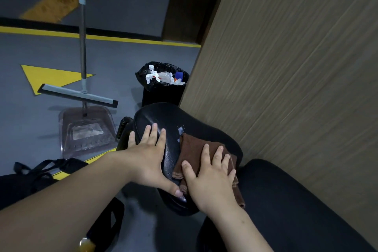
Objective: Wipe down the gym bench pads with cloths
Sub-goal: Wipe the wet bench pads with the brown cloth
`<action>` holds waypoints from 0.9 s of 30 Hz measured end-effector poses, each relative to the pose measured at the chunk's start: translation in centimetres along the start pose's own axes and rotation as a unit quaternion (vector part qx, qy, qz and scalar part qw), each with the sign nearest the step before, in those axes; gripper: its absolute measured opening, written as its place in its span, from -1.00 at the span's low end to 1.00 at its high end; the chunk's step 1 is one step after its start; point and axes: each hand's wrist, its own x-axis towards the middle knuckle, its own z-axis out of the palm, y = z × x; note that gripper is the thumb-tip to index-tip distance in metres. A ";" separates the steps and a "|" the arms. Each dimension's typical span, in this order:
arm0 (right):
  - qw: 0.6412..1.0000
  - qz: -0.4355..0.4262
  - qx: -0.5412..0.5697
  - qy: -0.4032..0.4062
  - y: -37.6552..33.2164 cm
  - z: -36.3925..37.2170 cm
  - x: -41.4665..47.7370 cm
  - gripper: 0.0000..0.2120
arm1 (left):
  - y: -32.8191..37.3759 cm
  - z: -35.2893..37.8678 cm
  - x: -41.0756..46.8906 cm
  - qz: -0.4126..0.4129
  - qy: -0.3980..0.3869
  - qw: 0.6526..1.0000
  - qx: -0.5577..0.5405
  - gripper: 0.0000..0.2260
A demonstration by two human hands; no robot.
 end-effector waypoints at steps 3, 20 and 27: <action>1.000 -0.026 -0.001 -0.014 0.4 -0.3 0.7 -0.22 | -0.7 -0.4 0.7 -0.004 -0.020 1.000 -0.018 0.51; 0.996 -0.067 -0.031 -0.045 -0.2 -2.2 12.3 -0.24 | -1.6 -1.2 2.0 -0.010 -0.026 0.999 -0.042 0.49; 0.995 -0.082 -0.033 -0.052 -0.2 -2.3 13.0 -0.26 | -1.9 -0.9 1.9 0.001 -0.031 0.997 -0.077 0.47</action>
